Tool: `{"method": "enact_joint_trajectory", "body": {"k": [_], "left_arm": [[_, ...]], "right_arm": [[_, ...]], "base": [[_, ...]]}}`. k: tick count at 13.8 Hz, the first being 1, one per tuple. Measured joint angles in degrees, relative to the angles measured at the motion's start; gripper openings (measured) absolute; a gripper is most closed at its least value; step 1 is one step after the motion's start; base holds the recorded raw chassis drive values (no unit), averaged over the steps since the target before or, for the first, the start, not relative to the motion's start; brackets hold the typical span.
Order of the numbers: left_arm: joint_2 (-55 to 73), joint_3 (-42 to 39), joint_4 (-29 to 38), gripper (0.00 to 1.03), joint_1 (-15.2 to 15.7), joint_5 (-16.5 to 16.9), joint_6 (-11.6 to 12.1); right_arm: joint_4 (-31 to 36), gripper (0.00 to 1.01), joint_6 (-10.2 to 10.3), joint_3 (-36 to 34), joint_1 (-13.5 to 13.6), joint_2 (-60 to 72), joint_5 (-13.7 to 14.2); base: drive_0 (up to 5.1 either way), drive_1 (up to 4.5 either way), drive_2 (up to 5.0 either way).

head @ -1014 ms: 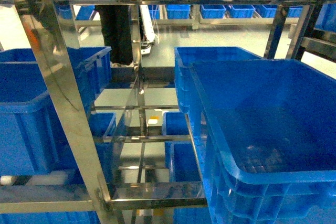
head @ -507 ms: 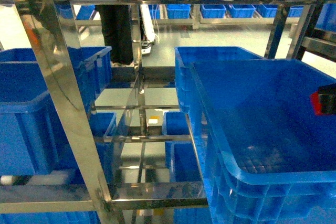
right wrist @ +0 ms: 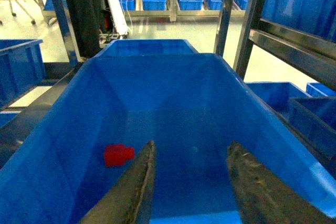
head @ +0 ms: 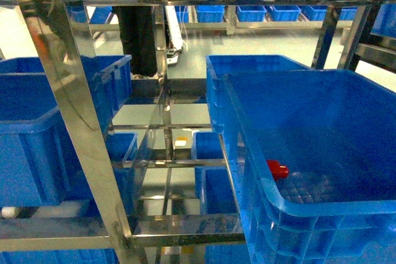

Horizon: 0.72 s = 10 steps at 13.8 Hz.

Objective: Pick red block from blue box to shelf

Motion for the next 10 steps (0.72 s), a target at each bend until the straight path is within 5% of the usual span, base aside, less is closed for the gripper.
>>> {"method": "enact_joint_trajectory", "body": {"k": [4,6,7,10], "left_arm": [[0.0,0.0,-0.04,0.98,0.02,0.02,0.0],[0.0,0.0,-0.04,0.98,0.02,0.0,0.0],[0.0,0.0,0.0,0.98,0.02,0.02,0.0],[0.0,0.0,-0.02,0.98,0.02,0.02,0.0]], "right_arm": [[-8.87,0.01,-0.37,-2.86,-3.61,-14.03,-4.42],[-14.34,0.02,-0.35,-4.2,-5.53,-20.0,-6.51],[-17.11,0.02,-0.35,-4.35,-9.75,-23.96,-10.51],[-24.65,0.02,-0.37,-4.52,-10.4,-31.98,-10.93]], "base": [[0.0,0.0,0.0],[0.0,0.0,0.0],[0.0,0.0,0.0],[0.0,0.0,0.0]]}}
